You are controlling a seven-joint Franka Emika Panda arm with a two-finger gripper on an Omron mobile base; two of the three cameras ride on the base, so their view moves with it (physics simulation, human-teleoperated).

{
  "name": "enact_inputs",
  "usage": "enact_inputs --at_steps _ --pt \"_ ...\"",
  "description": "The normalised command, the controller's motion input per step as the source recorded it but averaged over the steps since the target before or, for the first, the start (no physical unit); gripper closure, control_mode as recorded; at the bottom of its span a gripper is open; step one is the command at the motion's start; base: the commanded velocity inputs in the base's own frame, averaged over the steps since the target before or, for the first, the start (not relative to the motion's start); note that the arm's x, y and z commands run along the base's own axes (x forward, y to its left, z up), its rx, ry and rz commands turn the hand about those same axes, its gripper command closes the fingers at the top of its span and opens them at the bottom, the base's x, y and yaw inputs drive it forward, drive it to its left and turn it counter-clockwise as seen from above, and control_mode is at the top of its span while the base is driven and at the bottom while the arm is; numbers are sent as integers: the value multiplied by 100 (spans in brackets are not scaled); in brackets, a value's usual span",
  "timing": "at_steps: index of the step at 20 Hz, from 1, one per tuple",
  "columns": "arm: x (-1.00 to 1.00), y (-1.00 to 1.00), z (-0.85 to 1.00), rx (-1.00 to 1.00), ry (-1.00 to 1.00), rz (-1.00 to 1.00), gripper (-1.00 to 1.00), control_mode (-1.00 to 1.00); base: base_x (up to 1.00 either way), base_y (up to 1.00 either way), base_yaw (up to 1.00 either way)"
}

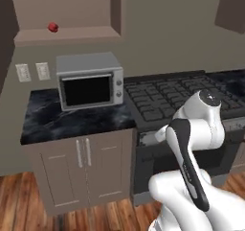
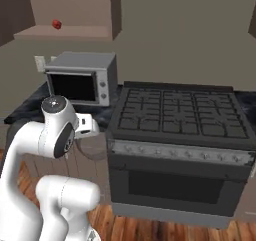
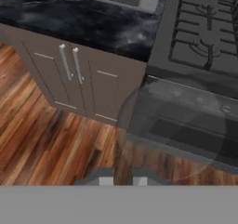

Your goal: Pick the candle and jar from the dining table and place them in the open cabinet. Close the cabinet after placing the objects.

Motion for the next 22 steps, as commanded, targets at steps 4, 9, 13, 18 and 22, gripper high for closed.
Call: enact_inputs --at_steps 4,9,13,18,22 --pt "0 0 0 0 0 0 100 100 31 87 23" --pt "0 0 0 0 0 0 100 100 30 63 12" --pt "0 0 0 0 0 0 100 100 16 37 2" --pt "0 0 0 0 0 0 100 100 2 20 -13" --pt "0 0 0 0 0 0 100 100 0 33 -32"
